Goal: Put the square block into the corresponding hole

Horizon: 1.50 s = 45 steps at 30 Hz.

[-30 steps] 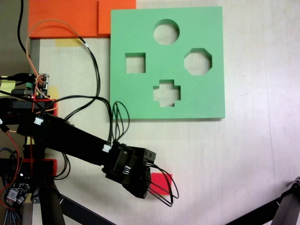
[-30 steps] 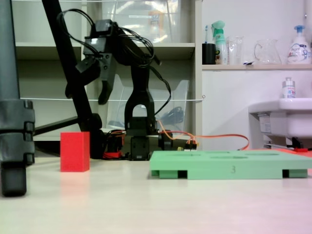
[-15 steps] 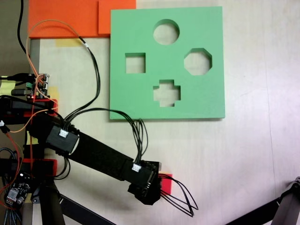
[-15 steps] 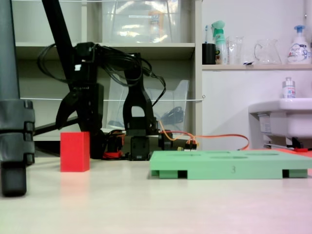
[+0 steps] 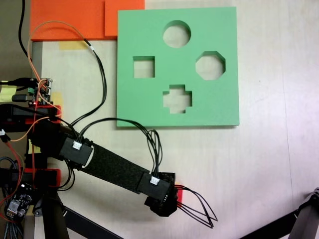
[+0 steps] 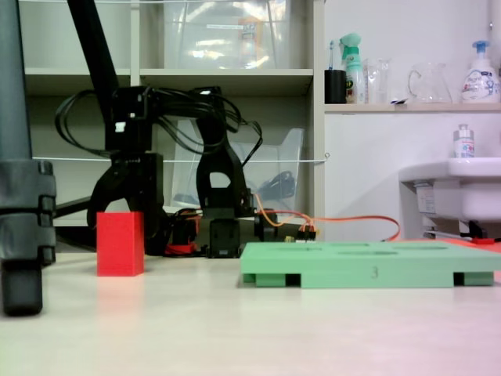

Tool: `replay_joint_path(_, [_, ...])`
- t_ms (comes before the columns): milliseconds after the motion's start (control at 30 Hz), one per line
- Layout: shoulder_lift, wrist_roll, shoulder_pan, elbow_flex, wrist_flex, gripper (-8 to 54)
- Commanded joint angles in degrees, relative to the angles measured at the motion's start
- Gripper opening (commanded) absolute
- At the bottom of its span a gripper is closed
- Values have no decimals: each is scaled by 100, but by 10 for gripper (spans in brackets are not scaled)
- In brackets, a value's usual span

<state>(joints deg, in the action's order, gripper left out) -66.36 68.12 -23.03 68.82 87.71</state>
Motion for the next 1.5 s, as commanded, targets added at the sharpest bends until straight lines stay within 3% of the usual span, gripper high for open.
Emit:
replay_joint_path(0, [-62, 9, -70, -237, -229, 430])
replay_joint_path(167, [123, 18, -35, -237, -290, 422])
replay_joint_path(200, [149, 18, -35, -237, -290, 404])
replay_joint_path(267, [220, 18, -70, -202, -290, 302])
replay_joint_path(467, [299, -9, -97, -62, -272, 204])
replay_joint_path(667, [246, -9, -35, -9, 70, 184])
replay_joint_path(933, [-1310, 211, 782, -9, 1143, 159])
replay_joint_path(1067, [-2276, 800, 1872, 229, 1336, 158])
replay_joint_path(1167, [-2927, 1995, 3331, 483, 1327, 159])
replay_joint_path(1267, [-3129, 3331, 4649, 686, 1143, 159])
replay_joint_path(1467, [-3313, 4931, 5994, 1670, 158, 159])
